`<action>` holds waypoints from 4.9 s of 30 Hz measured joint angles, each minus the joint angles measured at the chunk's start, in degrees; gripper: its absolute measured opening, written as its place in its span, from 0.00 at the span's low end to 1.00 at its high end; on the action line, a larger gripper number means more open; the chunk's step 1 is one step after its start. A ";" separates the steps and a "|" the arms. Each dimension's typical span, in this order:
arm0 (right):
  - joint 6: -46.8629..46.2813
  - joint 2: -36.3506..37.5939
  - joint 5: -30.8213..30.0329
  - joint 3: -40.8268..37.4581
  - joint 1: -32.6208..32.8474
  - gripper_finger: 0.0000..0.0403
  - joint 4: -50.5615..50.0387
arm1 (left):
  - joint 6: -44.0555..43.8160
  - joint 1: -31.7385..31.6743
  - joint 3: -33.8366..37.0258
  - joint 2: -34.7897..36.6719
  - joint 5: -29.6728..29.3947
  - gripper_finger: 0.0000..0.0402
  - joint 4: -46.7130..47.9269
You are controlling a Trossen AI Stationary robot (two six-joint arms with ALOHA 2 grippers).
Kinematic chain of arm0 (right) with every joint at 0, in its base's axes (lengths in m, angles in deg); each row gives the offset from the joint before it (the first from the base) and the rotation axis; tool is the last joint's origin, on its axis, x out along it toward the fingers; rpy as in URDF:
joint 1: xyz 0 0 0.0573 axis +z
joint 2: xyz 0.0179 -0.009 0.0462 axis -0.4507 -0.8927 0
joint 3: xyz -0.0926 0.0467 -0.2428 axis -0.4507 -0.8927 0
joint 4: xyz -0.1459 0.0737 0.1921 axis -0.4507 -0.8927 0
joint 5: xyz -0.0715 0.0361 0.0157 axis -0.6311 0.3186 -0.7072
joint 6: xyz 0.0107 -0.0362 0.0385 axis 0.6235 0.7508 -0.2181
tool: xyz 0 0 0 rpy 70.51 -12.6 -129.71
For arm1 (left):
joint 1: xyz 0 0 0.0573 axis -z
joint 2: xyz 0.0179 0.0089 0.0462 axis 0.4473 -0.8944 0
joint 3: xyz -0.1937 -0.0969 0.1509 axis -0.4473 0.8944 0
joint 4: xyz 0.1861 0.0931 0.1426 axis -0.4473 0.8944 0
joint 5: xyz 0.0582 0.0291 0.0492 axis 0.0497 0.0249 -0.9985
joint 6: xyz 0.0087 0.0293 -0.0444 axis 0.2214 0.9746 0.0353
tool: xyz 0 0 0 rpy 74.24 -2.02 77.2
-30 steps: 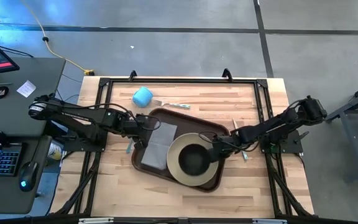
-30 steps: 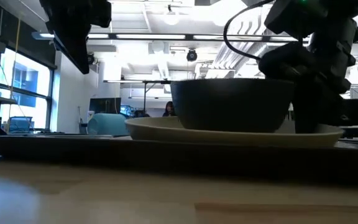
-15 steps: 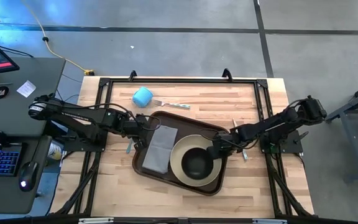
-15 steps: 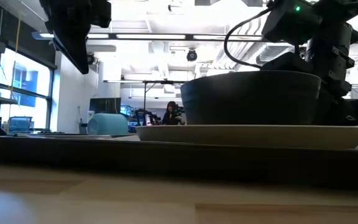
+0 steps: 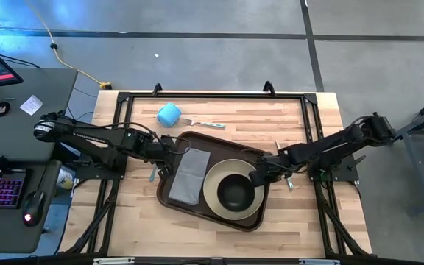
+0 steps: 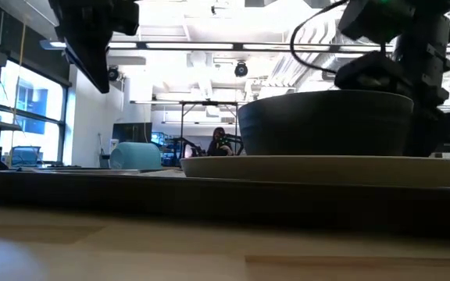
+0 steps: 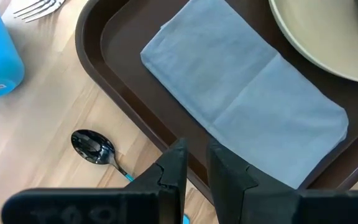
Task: Set up tray
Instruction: Adjust the brown plate, then adjust the dark brown serving tray
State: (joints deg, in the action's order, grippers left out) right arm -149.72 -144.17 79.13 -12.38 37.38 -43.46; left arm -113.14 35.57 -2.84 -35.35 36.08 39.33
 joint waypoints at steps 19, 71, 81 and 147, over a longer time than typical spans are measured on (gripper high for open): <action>-10.36 7.11 -9.37 0.00 3.71 0.31 -17.41 | -1.95 0.00 0.00 0.00 -1.27 0.24 0.27; -10.85 4.31 -3.61 -7.08 2.16 0.37 -0.83 | 8.44 -15.64 8.68 16.37 20.46 0.07 -57.34; -10.25 8.02 -2.90 -7.06 2.19 0.36 -0.03 | 6.17 -16.13 8.57 16.37 18.82 0.25 -55.29; 13.36 6.95 -0.55 -10.25 -24.86 0.22 2.95 | 1.00 -16.13 8.48 16.35 8.81 0.09 -42.51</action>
State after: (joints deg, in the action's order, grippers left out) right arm -136.36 -137.22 78.58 -22.63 12.52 -40.50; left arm -112.14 19.44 5.64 -19.01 44.89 -3.18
